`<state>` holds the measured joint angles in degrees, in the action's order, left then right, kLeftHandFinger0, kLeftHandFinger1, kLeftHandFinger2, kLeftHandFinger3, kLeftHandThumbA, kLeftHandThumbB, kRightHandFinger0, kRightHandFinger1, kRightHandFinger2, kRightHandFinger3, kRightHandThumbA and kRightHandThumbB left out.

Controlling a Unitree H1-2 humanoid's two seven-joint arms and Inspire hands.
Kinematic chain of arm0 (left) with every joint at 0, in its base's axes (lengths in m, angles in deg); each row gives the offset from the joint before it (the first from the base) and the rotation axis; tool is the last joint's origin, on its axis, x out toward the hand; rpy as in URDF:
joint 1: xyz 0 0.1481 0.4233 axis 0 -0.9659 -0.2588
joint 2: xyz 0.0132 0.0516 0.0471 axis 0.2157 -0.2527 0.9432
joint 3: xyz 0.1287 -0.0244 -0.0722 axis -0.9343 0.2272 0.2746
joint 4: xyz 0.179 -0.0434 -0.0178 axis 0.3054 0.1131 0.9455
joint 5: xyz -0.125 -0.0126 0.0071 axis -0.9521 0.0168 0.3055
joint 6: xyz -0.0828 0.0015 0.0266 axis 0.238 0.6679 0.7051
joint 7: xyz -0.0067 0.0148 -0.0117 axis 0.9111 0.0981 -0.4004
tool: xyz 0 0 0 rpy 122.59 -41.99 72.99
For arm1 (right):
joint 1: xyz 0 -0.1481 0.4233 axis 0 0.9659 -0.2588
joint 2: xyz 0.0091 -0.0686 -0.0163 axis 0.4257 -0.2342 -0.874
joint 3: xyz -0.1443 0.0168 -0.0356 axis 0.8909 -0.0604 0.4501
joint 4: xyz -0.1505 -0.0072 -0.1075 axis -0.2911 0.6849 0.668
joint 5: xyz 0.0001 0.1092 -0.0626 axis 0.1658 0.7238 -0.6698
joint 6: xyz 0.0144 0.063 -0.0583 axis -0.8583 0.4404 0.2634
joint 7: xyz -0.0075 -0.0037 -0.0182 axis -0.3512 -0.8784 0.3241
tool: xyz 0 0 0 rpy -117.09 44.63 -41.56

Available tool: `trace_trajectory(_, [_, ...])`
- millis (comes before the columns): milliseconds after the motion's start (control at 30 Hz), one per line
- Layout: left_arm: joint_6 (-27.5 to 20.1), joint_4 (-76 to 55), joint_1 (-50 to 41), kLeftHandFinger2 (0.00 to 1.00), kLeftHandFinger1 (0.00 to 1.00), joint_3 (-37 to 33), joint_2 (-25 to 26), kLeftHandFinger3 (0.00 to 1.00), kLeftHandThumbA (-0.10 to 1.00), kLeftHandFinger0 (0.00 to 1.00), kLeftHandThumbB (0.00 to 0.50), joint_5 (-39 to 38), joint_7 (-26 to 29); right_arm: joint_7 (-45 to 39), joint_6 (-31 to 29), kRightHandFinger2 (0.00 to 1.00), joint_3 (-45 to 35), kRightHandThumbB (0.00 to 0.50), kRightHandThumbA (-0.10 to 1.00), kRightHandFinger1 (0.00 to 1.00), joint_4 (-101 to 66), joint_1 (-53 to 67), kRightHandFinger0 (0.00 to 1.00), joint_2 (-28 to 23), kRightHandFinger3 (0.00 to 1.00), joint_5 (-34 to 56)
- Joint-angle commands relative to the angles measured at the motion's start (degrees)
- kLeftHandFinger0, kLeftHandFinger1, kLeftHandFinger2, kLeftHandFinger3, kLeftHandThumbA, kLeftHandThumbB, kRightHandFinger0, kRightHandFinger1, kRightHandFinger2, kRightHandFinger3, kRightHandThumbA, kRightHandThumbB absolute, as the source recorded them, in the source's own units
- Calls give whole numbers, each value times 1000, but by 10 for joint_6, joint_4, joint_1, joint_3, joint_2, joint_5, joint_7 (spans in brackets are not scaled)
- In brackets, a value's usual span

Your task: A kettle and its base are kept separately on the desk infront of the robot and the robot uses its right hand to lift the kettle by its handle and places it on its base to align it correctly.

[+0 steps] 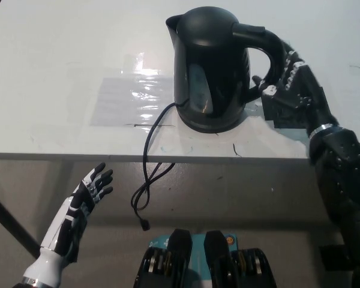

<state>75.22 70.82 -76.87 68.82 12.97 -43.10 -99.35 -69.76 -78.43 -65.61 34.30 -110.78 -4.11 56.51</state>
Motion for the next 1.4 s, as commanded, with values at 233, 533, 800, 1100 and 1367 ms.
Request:
trace_trajectory(233, [-24, -9, 9, 1000, 1000, 7, 4, 1000, 1000, 1000, 3, -2, 2, -162, 93, 1000, -109, 500, 956, 1000, -84, -15, 1000, -40, 1000, 197])
trace_trajectory(533, [-24, -10, 12, 1000, 1000, 6, 7, 1000, 1000, 1000, 17, 0, 1, -165, 93, 1000, -135, 500, 923, 1000, -138, 21, 1000, -48, 1000, 198])
trace_trajectory(800, [-21, -12, 17, 1000, 1000, 9, 11, 1000, 1000, 1000, 16, 1, 1, -72, 37, 1000, -116, 500, 1000, 1000, -462, 183, 1000, -36, 1000, 53])
trace_trajectory(1100, [-22, -11, 11, 1000, 1000, 7, 10, 1000, 1000, 1000, 23, 1, 0, -92, -39, 1000, -97, 500, 1000, 1000, -548, 381, 1000, 3, 1000, 4])
trace_trajectory(1367, [-18, -18, -1, 1000, 1000, 6, 12, 1000, 1000, 1000, 40, 1, -2, -80, -73, 1000, -70, 475, 1000, 1000, -483, 440, 1000, 27, 1000, -6])
